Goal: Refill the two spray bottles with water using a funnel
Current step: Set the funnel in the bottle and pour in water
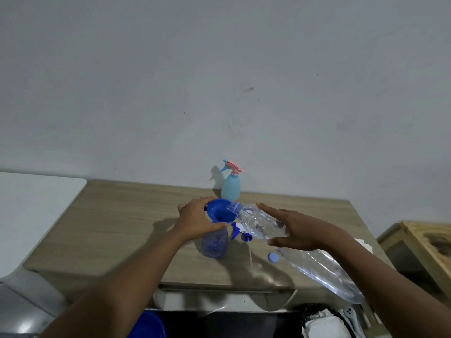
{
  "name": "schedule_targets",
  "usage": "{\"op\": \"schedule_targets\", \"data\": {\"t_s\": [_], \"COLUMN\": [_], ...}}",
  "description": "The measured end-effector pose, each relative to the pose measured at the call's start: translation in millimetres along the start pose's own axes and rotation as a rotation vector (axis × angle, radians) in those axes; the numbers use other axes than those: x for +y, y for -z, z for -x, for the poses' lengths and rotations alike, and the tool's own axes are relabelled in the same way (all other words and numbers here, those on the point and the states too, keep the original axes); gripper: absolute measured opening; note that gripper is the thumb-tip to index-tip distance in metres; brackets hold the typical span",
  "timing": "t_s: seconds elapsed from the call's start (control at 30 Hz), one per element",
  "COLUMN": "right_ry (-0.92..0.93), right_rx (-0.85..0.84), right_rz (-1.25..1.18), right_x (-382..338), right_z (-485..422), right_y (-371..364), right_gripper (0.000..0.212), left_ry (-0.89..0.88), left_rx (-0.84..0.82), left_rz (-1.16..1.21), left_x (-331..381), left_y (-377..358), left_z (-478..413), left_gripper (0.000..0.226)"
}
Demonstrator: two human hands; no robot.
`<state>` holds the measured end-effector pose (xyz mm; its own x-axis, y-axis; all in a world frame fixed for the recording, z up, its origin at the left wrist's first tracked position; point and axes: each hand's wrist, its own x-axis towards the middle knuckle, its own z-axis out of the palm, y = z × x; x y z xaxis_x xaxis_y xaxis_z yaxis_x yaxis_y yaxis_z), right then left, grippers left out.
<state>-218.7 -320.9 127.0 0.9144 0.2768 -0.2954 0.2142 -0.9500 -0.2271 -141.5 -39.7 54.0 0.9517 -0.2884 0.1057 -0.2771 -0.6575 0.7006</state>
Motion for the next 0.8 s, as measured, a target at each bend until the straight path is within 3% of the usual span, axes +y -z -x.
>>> {"op": "schedule_targets", "data": {"t_s": [0.2, 0.33, 0.5, 0.67, 0.8], "right_ry": [0.057, 0.036, -0.093, -0.262, -0.348], "right_rx": [0.116, 0.33, 0.647, 0.907, 0.999], "right_rz": [-0.103, -0.223, -0.446, -0.507, -0.719], "right_x": [10, 28, 55, 67, 66], "right_z": [4, 8, 20, 26, 18], "right_y": [-14, -26, -38, -45, -50], "right_gripper": [0.095, 0.097, 0.104, 0.106, 0.11], "left_ry": [0.001, 0.031, 0.015, 0.02, 0.026], "left_rx": [0.001, -0.004, -0.02, -0.027, -0.029], "left_rz": [0.012, 0.006, -0.002, 0.006, 0.017], "left_x": [-3, -7, -4, -2, -4], "left_y": [-4, -7, -4, -4, -7], "left_z": [-1, -4, -4, -4, -4], "left_gripper": [0.052, 0.064, 0.065, 0.068, 0.073]}}
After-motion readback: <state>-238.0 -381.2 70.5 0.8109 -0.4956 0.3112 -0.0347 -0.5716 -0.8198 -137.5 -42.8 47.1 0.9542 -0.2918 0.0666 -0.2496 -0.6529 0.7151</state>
